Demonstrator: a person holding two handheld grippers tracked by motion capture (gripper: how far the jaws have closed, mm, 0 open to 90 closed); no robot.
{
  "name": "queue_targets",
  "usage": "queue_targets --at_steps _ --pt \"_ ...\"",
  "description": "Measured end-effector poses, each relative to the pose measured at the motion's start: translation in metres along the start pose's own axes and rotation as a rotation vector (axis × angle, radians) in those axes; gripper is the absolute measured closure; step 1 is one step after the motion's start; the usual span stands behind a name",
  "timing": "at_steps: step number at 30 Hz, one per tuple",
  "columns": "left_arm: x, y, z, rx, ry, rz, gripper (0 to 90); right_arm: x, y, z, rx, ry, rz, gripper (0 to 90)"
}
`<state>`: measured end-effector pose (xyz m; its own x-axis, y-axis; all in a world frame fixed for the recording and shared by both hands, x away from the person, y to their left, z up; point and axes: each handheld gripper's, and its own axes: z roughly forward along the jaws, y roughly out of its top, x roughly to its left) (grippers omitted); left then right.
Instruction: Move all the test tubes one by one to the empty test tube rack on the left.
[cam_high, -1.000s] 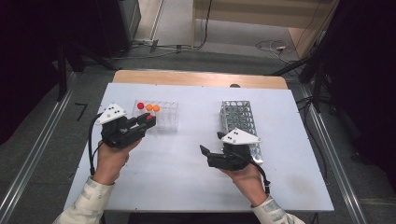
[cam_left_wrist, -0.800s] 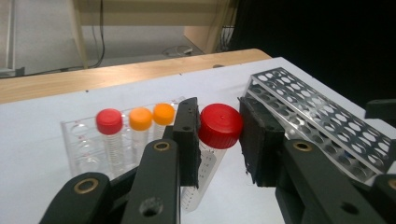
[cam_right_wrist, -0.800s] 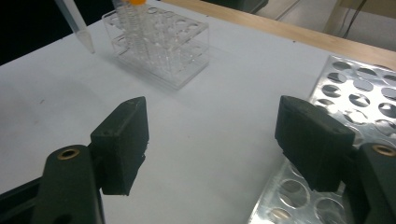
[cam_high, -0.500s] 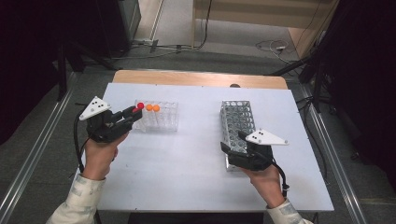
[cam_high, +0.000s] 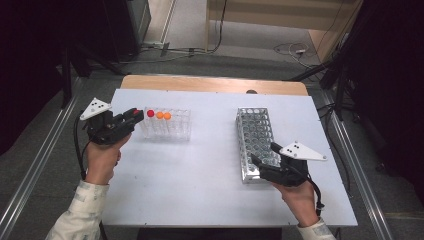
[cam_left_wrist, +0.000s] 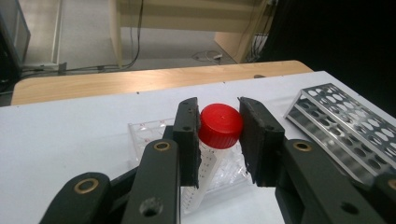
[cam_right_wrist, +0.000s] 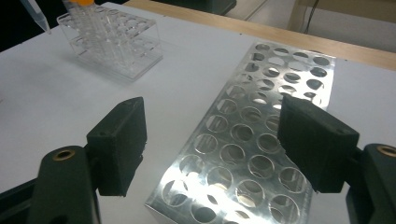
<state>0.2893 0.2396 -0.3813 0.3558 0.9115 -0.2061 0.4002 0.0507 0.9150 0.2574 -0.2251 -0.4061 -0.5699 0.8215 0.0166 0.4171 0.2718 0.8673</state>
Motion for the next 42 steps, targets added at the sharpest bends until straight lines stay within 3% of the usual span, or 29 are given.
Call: queue_targets --at_steps 20,34,42 --pt "0.007 0.021 0.015 -0.015 0.075 0.008 69.9 -0.028 -0.025 -0.024 0.013 -0.066 0.043 22.3" --pt "0.009 0.023 0.028 -0.016 0.1 0.003 69.8 -0.03 -0.026 -0.025 0.014 -0.068 0.05 22.3" --pt "0.007 0.018 0.033 -0.012 0.11 0.026 69.8 -0.031 -0.027 -0.025 0.019 -0.07 0.047 22.3"
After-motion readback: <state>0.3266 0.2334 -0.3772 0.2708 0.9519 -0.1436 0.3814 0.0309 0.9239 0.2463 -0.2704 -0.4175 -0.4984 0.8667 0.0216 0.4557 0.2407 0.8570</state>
